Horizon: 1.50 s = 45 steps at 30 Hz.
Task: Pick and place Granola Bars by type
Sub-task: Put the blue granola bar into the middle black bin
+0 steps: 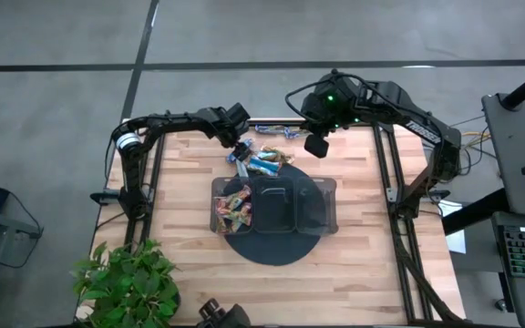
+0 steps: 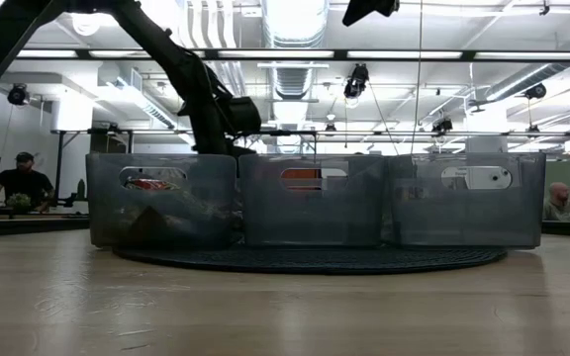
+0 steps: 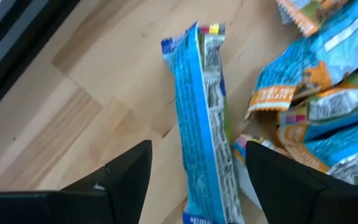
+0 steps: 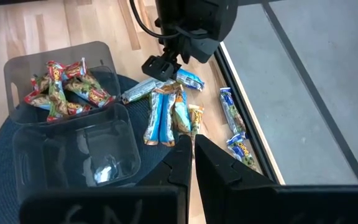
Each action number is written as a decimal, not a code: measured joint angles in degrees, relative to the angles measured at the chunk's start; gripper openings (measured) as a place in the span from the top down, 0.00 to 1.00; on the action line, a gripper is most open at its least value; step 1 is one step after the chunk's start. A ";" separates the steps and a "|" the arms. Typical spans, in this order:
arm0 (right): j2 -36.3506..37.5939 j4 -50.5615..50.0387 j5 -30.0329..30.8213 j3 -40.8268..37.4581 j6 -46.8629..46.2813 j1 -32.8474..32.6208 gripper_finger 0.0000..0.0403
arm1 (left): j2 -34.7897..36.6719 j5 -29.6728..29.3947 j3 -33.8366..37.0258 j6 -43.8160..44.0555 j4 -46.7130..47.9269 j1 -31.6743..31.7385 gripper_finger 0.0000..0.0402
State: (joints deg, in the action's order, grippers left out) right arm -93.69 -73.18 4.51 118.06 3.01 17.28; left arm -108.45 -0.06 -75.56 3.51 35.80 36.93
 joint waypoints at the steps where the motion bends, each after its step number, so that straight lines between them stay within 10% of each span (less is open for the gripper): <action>1: 0.00 0.02 0.00 0.00 0.00 0.00 0.97 | -0.01 0.00 0.09 0.02 -0.61 0.00 0.40; 15: -0.01 0.24 0.01 0.00 0.00 0.02 0.97 | -3.37 0.15 0.90 2.15 -2.58 -0.13 0.43; 28: -0.02 0.24 0.02 0.00 0.02 0.02 0.97 | -3.44 0.46 0.85 1.50 -2.31 -0.02 0.75; 45: -0.02 1.05 0.02 0.00 0.22 0.02 0.97 | -1.70 2.41 -0.22 -0.13 2.61 0.50 0.85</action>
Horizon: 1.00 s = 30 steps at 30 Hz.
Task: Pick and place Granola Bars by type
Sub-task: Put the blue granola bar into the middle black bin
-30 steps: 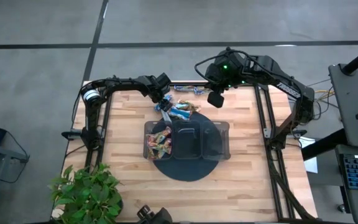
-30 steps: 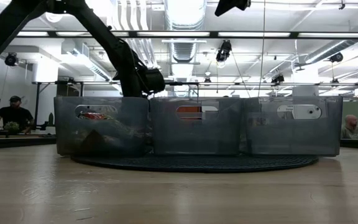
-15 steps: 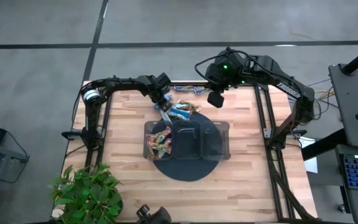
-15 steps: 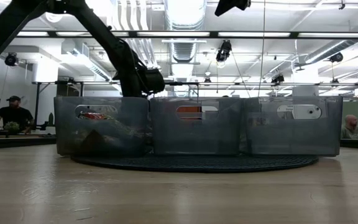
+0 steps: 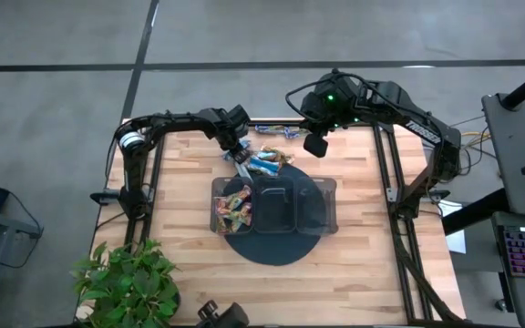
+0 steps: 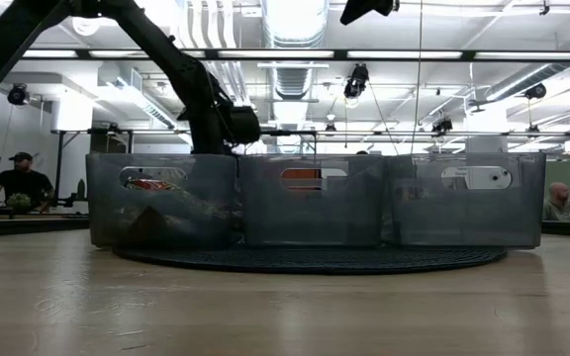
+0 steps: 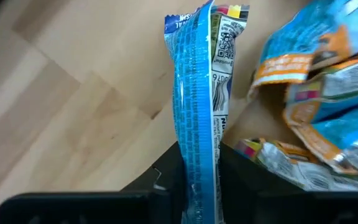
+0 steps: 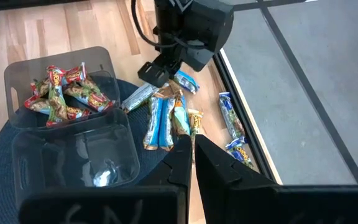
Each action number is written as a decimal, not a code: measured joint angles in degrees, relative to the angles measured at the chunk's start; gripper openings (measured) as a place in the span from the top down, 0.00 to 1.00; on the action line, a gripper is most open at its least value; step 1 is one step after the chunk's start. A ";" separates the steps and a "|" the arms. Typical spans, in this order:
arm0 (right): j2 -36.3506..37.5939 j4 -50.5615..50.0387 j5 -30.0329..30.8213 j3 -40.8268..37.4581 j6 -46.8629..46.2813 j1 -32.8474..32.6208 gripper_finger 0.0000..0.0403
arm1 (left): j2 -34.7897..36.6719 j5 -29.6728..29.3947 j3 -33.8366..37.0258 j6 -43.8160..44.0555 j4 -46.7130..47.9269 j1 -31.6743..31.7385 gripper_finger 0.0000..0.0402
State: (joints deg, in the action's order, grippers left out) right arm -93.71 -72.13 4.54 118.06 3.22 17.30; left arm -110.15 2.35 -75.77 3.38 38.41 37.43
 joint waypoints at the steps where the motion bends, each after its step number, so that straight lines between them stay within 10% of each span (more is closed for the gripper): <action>1: 0.00 0.02 0.00 0.00 0.02 0.00 0.97 | 0.64 0.19 -0.38 -0.19 0.24 0.01 0.85; 19: 0.00 0.80 0.02 0.00 1.16 -0.01 0.97 | 16.69 24.15 -7.47 0.40 1.45 -6.20 0.86; 30: 0.00 0.91 0.02 0.00 1.29 0.00 0.97 | 15.92 25.32 -7.45 5.15 -4.01 -17.45 0.86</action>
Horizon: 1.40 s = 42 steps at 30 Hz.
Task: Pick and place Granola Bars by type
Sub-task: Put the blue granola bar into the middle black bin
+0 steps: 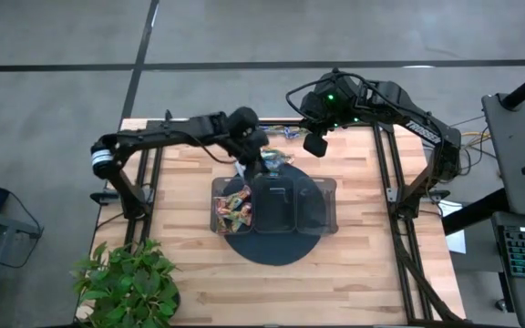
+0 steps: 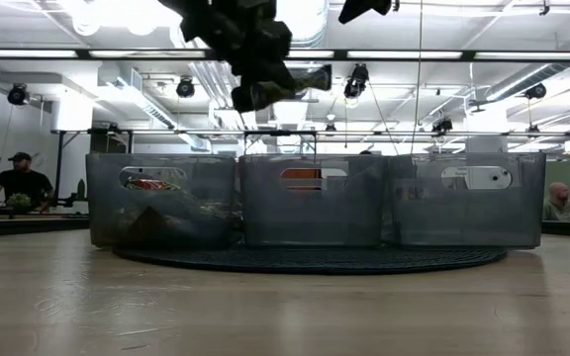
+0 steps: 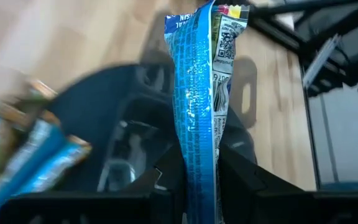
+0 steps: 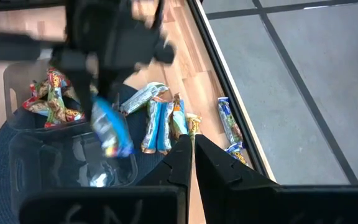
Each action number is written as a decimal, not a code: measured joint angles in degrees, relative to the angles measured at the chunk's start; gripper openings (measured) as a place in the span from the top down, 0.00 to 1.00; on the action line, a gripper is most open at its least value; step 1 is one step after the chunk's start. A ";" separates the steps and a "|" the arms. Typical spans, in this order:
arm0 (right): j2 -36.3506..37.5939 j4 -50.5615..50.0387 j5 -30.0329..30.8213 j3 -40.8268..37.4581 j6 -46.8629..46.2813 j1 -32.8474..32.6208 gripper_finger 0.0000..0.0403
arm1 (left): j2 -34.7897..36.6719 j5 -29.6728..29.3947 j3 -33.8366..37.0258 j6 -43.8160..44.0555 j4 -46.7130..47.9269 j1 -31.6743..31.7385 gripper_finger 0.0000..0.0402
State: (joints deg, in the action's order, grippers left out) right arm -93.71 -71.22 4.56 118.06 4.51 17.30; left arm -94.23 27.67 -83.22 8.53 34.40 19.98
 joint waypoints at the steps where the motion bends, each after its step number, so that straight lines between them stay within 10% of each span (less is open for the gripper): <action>1: 0.00 0.00 0.00 0.00 0.00 -0.01 0.97 | -0.64 -0.07 0.07 0.55 0.06 -0.85 0.86; 19: 0.00 -0.02 -0.03 0.00 0.01 -0.01 0.97 | -12.89 -3.42 0.11 3.48 -1.10 -8.44 0.86; 42: 0.00 -0.05 -0.07 0.00 -0.41 -0.02 0.97 | -11.03 -3.72 -0.29 2.60 -0.72 -8.35 0.70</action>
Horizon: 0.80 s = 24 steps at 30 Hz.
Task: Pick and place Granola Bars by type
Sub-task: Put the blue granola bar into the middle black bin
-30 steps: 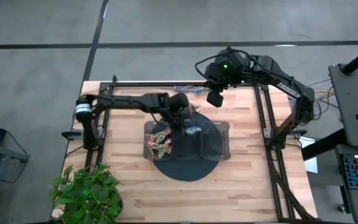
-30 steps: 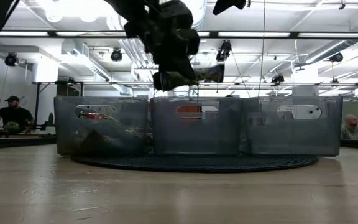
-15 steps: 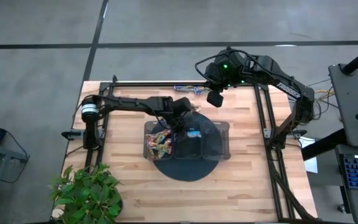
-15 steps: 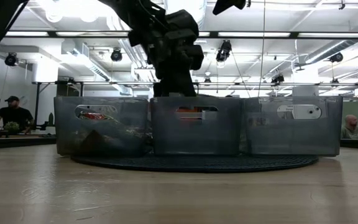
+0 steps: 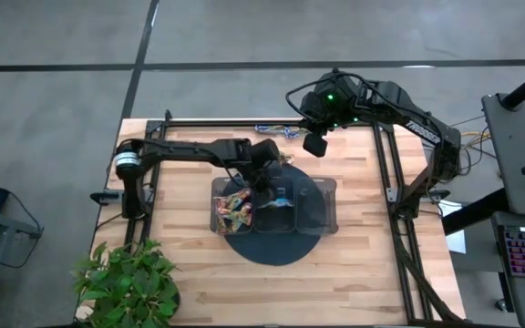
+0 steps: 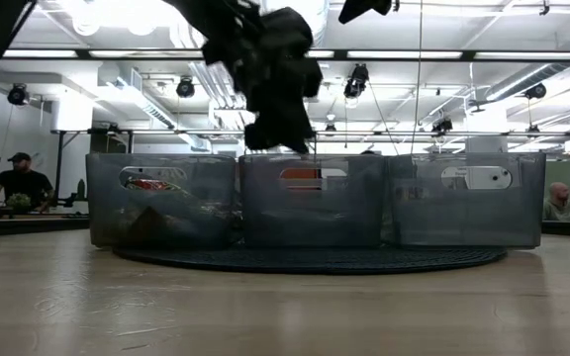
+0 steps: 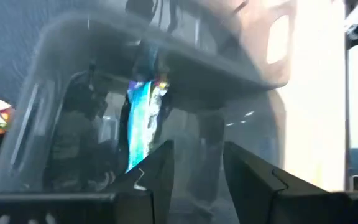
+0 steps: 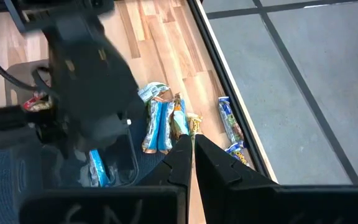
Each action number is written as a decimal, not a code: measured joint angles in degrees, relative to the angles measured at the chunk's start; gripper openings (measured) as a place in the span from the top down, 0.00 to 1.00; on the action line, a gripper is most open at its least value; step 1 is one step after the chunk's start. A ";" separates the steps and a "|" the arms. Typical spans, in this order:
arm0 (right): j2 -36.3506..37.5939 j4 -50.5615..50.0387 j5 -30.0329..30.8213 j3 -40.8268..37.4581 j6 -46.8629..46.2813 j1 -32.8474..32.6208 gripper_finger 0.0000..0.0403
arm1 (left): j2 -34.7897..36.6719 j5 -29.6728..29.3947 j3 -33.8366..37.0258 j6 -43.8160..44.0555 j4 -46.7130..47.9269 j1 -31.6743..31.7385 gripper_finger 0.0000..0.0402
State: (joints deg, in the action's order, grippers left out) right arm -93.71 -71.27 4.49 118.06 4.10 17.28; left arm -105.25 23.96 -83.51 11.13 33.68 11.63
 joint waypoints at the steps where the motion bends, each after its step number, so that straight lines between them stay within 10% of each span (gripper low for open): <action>1: 0.00 -0.02 0.00 0.00 -0.09 0.00 0.97 | 0.82 0.03 -0.14 0.13 0.25 -0.07 0.70; 11: -0.02 -0.09 -0.17 -0.48 -1.04 2.00 0.97 | 14.20 -2.82 -0.58 -0.50 -3.19 0.20 0.97; 24: -0.13 0.51 -7.97 -1.18 2.85 8.41 0.97 | 29.92 -14.09 -0.58 -7.86 -3.56 1.01 1.00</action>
State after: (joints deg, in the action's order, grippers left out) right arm -93.84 -70.76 -3.48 116.88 6.95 25.69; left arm -75.33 9.87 -84.09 3.27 30.12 12.64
